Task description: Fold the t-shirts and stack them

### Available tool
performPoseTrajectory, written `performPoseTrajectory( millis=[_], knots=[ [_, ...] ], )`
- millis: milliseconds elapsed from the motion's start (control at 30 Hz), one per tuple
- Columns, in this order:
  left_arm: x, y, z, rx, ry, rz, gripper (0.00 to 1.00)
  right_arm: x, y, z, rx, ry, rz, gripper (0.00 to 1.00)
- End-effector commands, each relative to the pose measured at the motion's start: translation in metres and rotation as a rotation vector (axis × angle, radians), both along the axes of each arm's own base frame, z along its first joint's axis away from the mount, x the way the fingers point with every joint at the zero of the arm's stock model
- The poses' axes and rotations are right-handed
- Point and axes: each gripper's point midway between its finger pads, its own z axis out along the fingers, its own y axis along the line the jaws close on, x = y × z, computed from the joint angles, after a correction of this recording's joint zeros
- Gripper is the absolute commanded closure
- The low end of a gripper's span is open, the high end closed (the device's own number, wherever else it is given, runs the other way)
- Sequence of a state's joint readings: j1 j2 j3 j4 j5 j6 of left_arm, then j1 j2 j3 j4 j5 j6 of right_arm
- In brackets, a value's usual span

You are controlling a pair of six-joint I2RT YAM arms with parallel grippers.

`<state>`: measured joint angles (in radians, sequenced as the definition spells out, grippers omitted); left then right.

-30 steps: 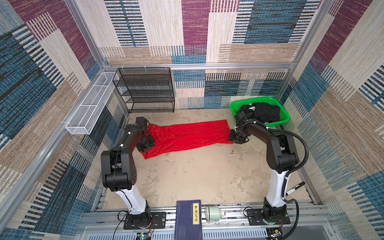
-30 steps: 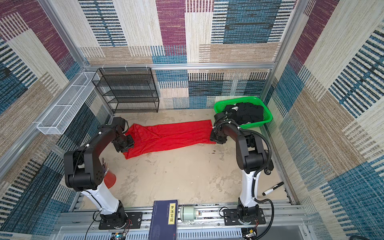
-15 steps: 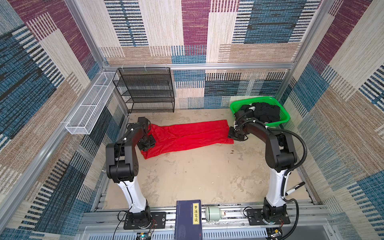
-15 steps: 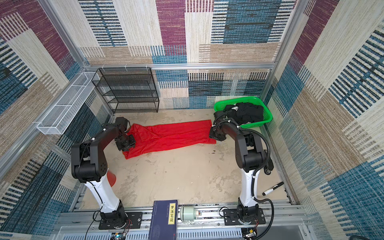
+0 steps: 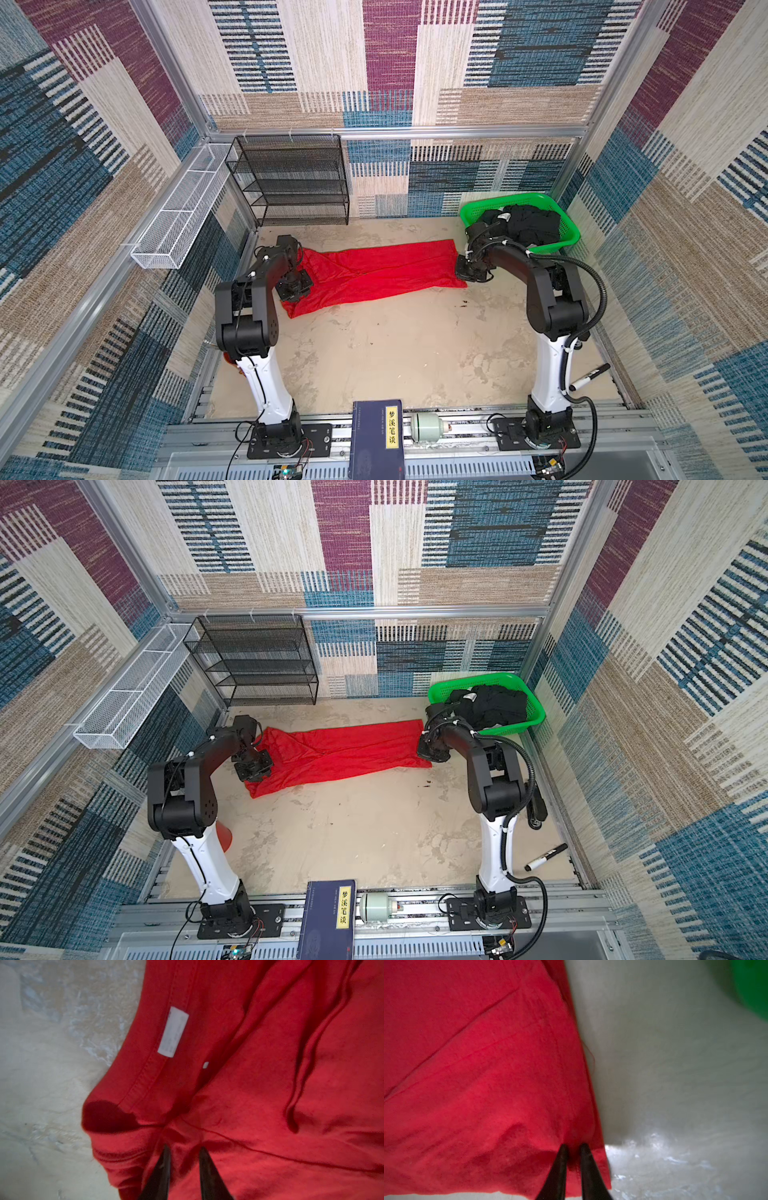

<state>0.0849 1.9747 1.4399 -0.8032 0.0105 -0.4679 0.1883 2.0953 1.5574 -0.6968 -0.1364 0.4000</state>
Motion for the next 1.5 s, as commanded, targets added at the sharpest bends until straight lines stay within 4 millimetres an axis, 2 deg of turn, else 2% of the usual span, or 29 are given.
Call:
performPoseTrajectory(
  millis=[0,133,333,500,633,733,867,967,1067,1133,1167,1233,1300,1333,1400,1467],
  knots=[
    [-0.003,-0.001,-0.001,-0.008,0.002,-0.021,0.85,0.004,0.002,0.009,0.016,-0.033,0.009,1.0],
    [-0.006,0.002,0.001,0.0,0.0,-0.014,1.0,0.004,0.004,0.016,0.024,-0.052,0.014,1.0],
    [-0.016,0.009,0.018,0.02,-0.041,0.005,1.0,-0.002,0.001,0.03,0.018,-0.074,0.02,1.0],
    [-0.029,0.012,0.035,0.025,-0.075,0.024,1.0,-0.02,-0.003,0.037,0.012,-0.07,0.022,1.0],
    [-0.046,0.01,0.047,0.026,-0.09,0.04,1.0,-0.04,-0.01,0.043,-0.006,-0.066,0.019,1.0],
    [-0.069,0.011,0.042,0.039,-0.048,0.076,1.0,-0.061,-0.02,0.044,-0.04,-0.053,0.008,1.0],
    [-0.102,0.006,0.023,0.019,0.02,0.129,1.0,-0.102,-0.031,0.034,-0.059,-0.004,-0.028,1.0],
    [-0.115,0.005,0.018,0.017,0.009,0.155,1.0,-0.126,-0.038,0.02,-0.072,0.032,-0.058,1.0],
    [-0.125,0.002,0.013,0.007,0.046,0.142,1.0,-0.142,-0.039,0.006,-0.066,0.08,-0.074,1.0],
    [-0.135,0.001,0.01,0.006,0.084,0.136,1.0,-0.148,-0.043,0.003,-0.079,0.1,-0.096,1.0],
    [-0.141,0.001,0.011,0.013,0.102,0.137,1.0,-0.151,-0.048,0.004,-0.104,0.11,-0.117,0.94],
    [-0.154,0.005,0.015,0.038,0.12,0.155,0.98,-0.153,-0.059,0.014,-0.158,0.103,-0.153,0.89],
    [-0.156,0.006,0.023,0.047,0.098,0.164,0.85,-0.146,-0.064,0.031,-0.181,0.056,-0.169,0.76],
    [-0.154,0.005,0.028,0.047,0.074,0.166,0.8,-0.139,-0.062,0.04,-0.174,0.025,-0.161,0.7],
    [-0.142,0.002,0.039,0.04,0.015,0.156,0.75,-0.123,-0.05,0.054,-0.141,-0.023,-0.125,0.66],
    [-0.125,-0.005,0.05,0.03,-0.038,0.133,0.73,-0.106,-0.03,0.061,-0.093,-0.059,-0.059,0.62]
  ],
)
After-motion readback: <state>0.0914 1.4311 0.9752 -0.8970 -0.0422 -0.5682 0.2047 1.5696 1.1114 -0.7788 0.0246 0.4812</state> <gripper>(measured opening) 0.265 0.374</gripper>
